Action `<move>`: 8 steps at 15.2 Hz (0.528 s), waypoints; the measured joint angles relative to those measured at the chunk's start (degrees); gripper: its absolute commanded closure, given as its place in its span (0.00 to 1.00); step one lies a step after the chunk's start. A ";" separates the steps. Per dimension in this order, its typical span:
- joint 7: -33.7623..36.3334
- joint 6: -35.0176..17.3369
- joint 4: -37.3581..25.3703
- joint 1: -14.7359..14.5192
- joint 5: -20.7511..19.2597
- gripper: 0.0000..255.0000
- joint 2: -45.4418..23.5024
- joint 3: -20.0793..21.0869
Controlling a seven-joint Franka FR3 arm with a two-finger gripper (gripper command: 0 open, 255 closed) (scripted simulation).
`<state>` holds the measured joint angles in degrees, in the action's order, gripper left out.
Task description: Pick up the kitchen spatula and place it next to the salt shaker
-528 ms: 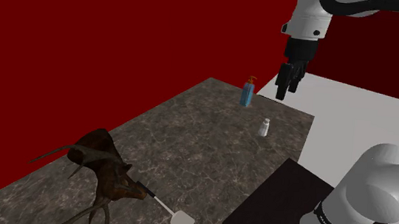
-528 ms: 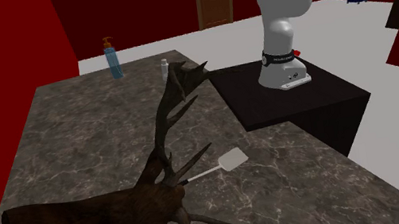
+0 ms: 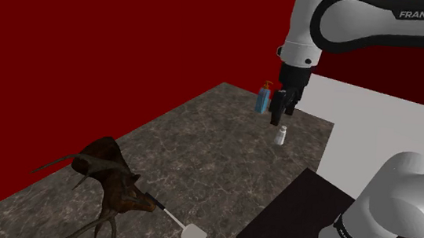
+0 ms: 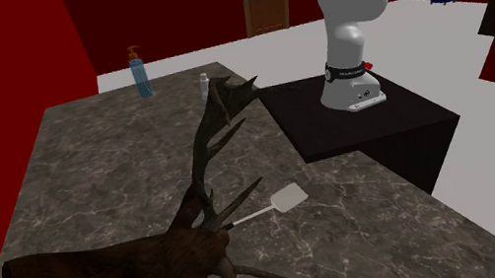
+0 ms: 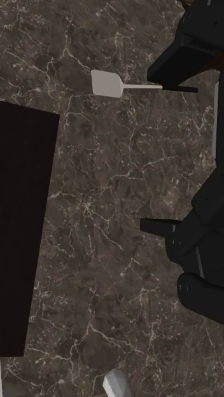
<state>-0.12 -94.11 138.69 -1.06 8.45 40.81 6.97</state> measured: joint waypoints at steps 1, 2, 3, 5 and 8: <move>0.77 -1.43 0.64 -0.43 0.60 0.00 -0.46 1.00; 1.29 -3.57 1.19 -0.70 1.04 0.00 -1.83 1.92; 1.88 -5.78 2.81 -1.12 1.60 0.00 -2.06 2.86; 3.12 -9.71 4.09 -1.81 2.52 0.00 -4.08 4.80; 4.94 -15.75 5.75 -2.73 3.65 0.00 -7.54 7.68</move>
<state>4.83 -109.85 144.44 -3.79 12.11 33.26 14.65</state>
